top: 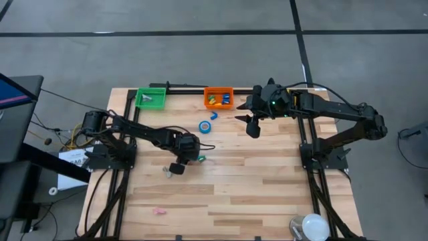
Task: Pick and place Stapler, Stapler remover, tape
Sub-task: Put the light blue tape into the yellow bin
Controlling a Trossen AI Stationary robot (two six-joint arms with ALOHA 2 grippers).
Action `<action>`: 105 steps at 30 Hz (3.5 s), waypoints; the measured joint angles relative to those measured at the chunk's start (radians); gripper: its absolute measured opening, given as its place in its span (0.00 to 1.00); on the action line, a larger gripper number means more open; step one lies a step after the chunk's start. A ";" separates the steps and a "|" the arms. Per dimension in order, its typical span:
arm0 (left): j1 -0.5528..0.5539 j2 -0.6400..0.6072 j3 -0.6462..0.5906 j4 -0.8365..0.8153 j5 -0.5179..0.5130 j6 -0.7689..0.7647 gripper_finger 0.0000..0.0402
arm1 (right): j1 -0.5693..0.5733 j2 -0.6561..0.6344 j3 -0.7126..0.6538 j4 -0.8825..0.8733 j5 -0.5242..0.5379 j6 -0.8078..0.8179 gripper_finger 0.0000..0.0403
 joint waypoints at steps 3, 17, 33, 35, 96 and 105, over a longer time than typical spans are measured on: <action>0.000 0.000 0.000 0.000 0.013 0.000 0.21 | 0.000 0.000 0.000 0.000 0.000 0.000 0.42; 0.006 -0.116 -0.001 -0.004 0.014 -0.001 0.06 | 0.000 0.000 0.000 0.001 0.000 0.000 0.42; 0.148 -0.625 0.002 0.207 0.175 -0.112 0.07 | -0.009 0.000 0.000 0.077 0.000 -0.010 0.42; 0.163 -0.626 0.003 0.236 0.183 -0.144 0.07 | -0.009 0.000 0.000 0.101 0.000 -0.010 0.42; 0.241 -0.354 0.065 1.036 0.381 -0.439 0.08 | 0.078 0.096 0.001 0.427 -0.003 -0.035 0.61; 0.240 -0.351 0.067 1.052 0.385 -0.453 0.07 | 0.047 0.046 0.002 0.430 0.004 -0.037 0.61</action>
